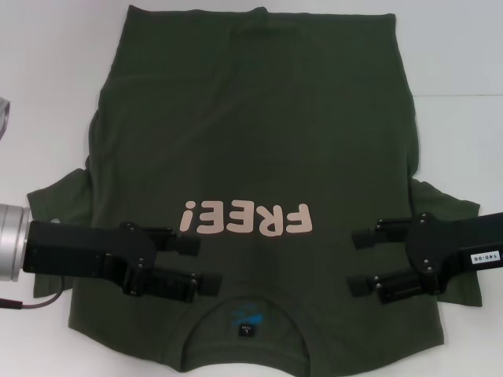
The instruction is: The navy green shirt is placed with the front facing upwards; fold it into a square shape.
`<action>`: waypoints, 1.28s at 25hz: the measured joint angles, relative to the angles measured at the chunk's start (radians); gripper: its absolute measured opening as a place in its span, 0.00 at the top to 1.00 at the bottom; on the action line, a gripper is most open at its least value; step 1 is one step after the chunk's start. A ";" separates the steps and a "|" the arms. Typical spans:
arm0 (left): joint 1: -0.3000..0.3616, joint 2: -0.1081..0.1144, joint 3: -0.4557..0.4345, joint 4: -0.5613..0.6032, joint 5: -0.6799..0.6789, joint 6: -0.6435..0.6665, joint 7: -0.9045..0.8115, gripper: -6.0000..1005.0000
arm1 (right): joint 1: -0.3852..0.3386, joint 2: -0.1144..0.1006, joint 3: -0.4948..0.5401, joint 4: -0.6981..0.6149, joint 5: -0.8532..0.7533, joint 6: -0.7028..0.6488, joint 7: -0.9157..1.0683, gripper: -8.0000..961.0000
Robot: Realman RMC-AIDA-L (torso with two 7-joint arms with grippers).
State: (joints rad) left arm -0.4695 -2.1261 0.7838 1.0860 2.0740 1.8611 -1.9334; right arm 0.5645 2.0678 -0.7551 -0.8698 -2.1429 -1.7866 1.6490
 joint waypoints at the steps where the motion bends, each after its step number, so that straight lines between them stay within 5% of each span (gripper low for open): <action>1: 0.000 0.000 0.000 0.000 0.000 0.000 0.000 0.05 | 0.000 0.000 0.000 0.000 0.000 0.000 0.000 0.05; 13: -0.001 0.000 -0.012 0.006 -0.005 -0.001 -0.006 0.05 | 0.000 0.003 0.003 0.000 0.001 0.001 0.005 0.05; 20: -0.008 0.032 -0.221 -0.030 -0.009 -0.110 -0.219 0.05 | 0.013 -0.010 0.071 0.001 0.088 0.163 0.261 0.05; 25: -0.008 0.076 -0.375 -0.147 -0.009 -0.184 -0.349 0.05 | 0.043 -0.037 0.085 0.037 0.155 0.314 0.489 0.05; 28: -0.001 0.097 -0.444 -0.228 -0.003 -0.230 -0.391 0.05 | 0.078 -0.071 0.088 0.098 0.187 0.395 0.584 0.05; 29: 0.006 0.099 -0.455 -0.245 -0.003 -0.254 -0.407 0.05 | 0.109 -0.102 0.087 0.151 0.190 0.445 0.637 0.05; 32: 0.030 0.098 -0.467 -0.267 0.005 -0.323 -0.438 0.06 | 0.141 -0.133 0.081 0.200 0.187 0.479 0.669 0.05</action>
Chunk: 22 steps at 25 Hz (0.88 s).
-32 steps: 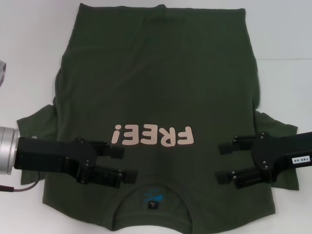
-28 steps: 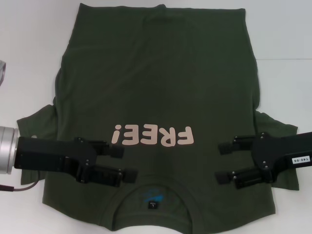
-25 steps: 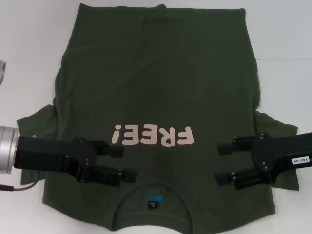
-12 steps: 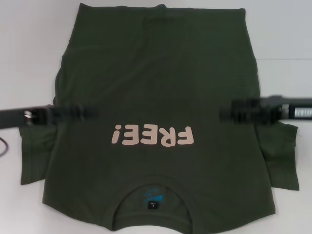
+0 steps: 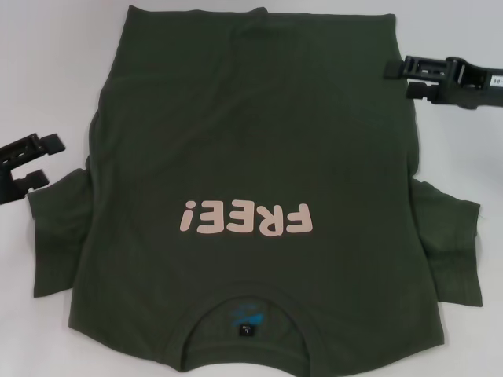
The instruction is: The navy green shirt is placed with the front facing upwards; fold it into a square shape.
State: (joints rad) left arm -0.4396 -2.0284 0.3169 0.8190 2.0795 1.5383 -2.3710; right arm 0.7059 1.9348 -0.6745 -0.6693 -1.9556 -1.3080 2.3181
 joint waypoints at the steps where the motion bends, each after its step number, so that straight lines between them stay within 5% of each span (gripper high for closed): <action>1: 0.006 -0.002 -0.001 -0.002 0.009 -0.019 -0.005 0.06 | 0.016 -0.015 -0.004 0.024 -0.001 0.015 0.010 0.05; 2: 0.009 -0.003 -0.002 -0.004 0.019 -0.036 -0.009 0.06 | 0.041 -0.038 -0.009 0.061 -0.002 0.039 0.023 0.05; 5: 0.012 -0.003 -0.007 -0.022 0.057 -0.093 -0.023 0.06 | 0.059 -0.049 -0.014 0.078 -0.004 0.061 0.037 0.05; 22: 0.022 -0.010 -0.003 -0.156 0.095 -0.287 0.086 0.05 | 0.063 -0.048 -0.024 0.085 -0.005 0.058 0.056 0.05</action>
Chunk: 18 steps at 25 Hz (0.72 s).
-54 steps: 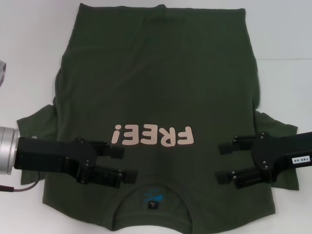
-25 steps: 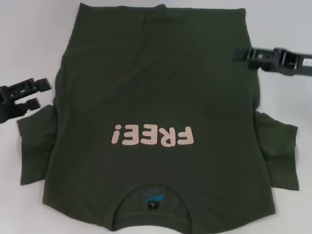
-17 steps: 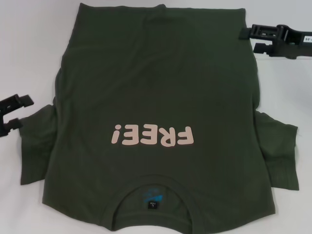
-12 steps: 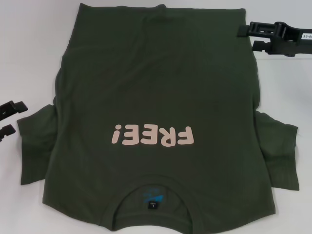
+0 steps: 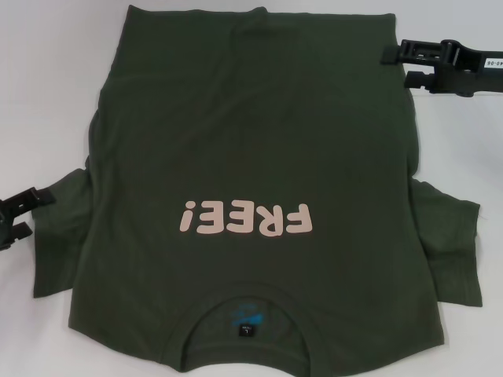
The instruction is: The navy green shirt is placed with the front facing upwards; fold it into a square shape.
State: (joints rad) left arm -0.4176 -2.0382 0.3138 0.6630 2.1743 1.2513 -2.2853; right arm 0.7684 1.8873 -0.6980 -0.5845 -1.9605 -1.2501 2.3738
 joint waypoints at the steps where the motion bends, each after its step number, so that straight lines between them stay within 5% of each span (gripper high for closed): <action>1: 0.000 0.000 0.000 -0.006 0.000 -0.008 0.004 0.05 | -0.001 0.000 0.000 0.000 0.000 0.000 0.000 0.05; 18: -0.021 0.003 0.042 -0.052 0.003 -0.021 -0.003 0.06 | -0.005 -0.004 0.007 0.000 0.006 -0.001 0.002 0.05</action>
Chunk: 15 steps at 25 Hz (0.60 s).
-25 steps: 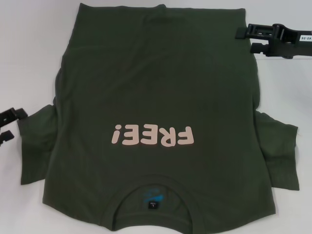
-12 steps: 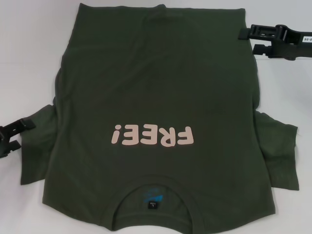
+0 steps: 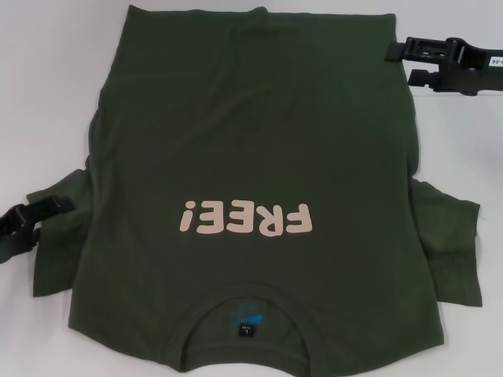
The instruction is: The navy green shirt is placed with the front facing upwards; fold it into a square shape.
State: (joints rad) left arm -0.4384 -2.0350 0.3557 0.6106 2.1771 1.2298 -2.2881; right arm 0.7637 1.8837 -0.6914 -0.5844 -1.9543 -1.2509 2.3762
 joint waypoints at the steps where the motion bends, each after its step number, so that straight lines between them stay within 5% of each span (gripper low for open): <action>1: 0.000 0.001 -0.002 0.003 0.000 -0.001 -0.002 0.06 | 0.000 0.000 0.001 0.000 0.000 -0.001 0.000 0.05; 7: -0.006 0.003 0.001 0.014 0.025 -0.010 -0.009 0.21 | -0.001 0.000 0.005 0.000 0.002 -0.019 0.000 0.05; 9: -0.010 0.004 0.002 0.015 0.038 -0.016 -0.010 0.44 | -0.003 0.000 0.006 -0.001 0.002 -0.022 0.002 0.05; 15: -0.014 0.004 0.002 0.013 0.051 -0.026 -0.010 0.56 | -0.009 -0.001 0.006 -0.007 0.003 -0.023 0.011 0.05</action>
State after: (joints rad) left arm -0.4527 -2.0307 0.3581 0.6233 2.2281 1.2039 -2.2980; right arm 0.7543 1.8825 -0.6854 -0.5911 -1.9513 -1.2737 2.3870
